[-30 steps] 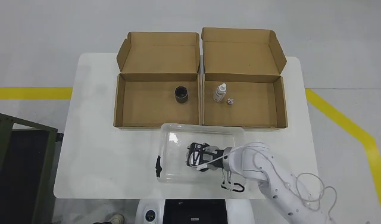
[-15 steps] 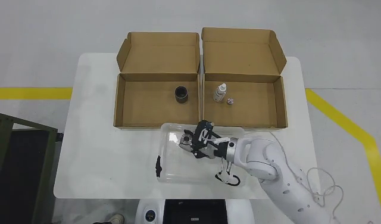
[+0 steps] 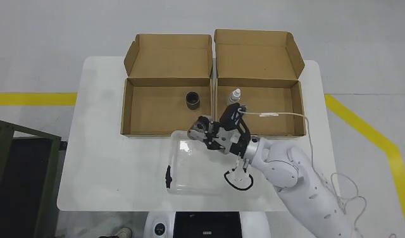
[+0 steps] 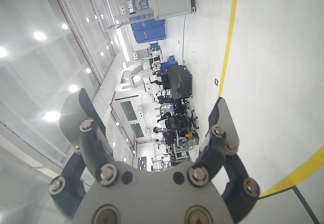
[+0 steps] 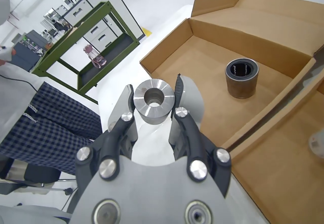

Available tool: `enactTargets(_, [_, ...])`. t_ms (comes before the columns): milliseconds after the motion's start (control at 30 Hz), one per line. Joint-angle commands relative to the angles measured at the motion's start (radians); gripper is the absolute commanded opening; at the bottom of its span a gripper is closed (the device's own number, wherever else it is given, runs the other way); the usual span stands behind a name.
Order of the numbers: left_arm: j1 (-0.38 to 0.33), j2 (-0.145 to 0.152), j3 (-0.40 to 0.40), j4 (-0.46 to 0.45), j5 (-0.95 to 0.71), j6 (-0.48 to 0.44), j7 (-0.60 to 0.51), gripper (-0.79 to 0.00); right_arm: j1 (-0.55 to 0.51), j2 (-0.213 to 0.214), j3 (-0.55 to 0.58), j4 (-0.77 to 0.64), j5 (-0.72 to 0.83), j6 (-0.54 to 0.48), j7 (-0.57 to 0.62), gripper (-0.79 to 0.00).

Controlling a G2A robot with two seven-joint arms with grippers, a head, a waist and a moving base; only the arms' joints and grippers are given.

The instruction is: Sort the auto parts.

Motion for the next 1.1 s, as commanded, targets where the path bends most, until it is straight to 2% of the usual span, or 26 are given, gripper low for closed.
enactTargets(0, [0.0, 0.0, 0.0, 0.0, 0.0, 0.0, 0.0, 0.0, -0.004, -0.002, 0.007, 0.004, 0.038, 0.017, -0.017, -0.785])
enactTargets(267, [0.0, 0.0, 0.0, 0.0, 0.0, 0.0, 0.0, 0.0, 0.007, -0.003, 0.047, 0.017, 0.065, 0.055, -0.052, -0.785])
enactTargets(567, [0.0, 0.0, 0.0, 0.0, 0.0, 0.0, 0.0, 0.0, 0.03, -0.005, 0.07, 0.047, 0.09, 0.048, -0.056, -0.785])
enactTargets(733, [0.0, 0.0, 0.0, 0.0, 0.0, 0.0, 0.0, 0.0, 0.037, -0.01, 0.055, 0.073, 0.083, 0.047, -0.072, -0.785])
enactTargets(1067, [0.0, 0.0, 0.0, 0.0, 0.0, 0.0, 0.0, 0.0, 0.104, -0.023, -0.014, 0.14, -0.027, 0.021, -0.055, -0.785])
